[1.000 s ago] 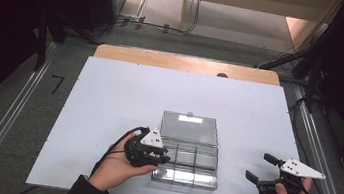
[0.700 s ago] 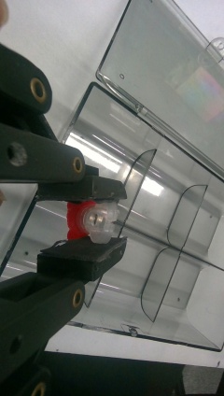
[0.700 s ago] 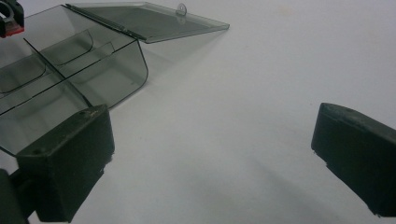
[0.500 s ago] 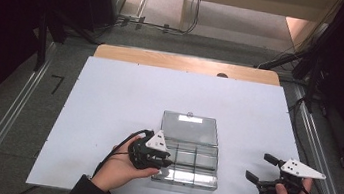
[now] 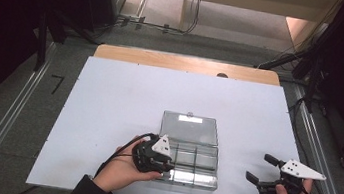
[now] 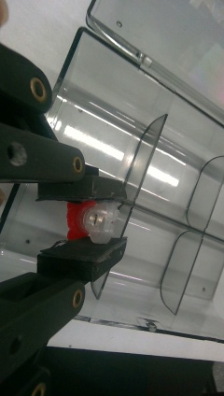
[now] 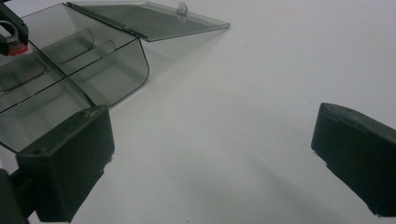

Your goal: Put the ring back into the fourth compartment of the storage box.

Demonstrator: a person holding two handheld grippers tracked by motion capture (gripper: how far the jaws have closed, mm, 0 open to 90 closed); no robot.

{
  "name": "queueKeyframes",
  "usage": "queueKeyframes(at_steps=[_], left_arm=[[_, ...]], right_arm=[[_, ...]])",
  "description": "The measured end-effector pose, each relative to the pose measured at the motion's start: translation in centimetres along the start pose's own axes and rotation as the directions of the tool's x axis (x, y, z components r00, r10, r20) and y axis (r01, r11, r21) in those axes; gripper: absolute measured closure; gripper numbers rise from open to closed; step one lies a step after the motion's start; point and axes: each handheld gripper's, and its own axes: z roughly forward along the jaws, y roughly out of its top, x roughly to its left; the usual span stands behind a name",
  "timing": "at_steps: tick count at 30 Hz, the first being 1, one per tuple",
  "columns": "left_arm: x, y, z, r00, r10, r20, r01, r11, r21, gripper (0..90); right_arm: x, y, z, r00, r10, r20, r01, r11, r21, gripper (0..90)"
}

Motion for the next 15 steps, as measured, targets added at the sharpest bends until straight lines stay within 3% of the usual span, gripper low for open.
queueKeyframes(at_steps=[8, 15], left_arm=[[-0.17, 0.03, 0.26, 0.9998, 0.006, 0.019, -0.007, 0.9998, 0.019, 70.2], [0.12, -0.09, -0.30, 0.9989, -0.020, 0.043, 0.021, 0.9997, -0.013, 62.6]], right_arm=[[0.00, 0.00, 0.01, 1.0000, -0.001, 0.000, 0.001, 1.000, 0.000, 0.0], [-0.02, 0.00, 0.07, 1.0000, -0.004, 0.001, 0.004, 1.000, -0.001, 0.0]])
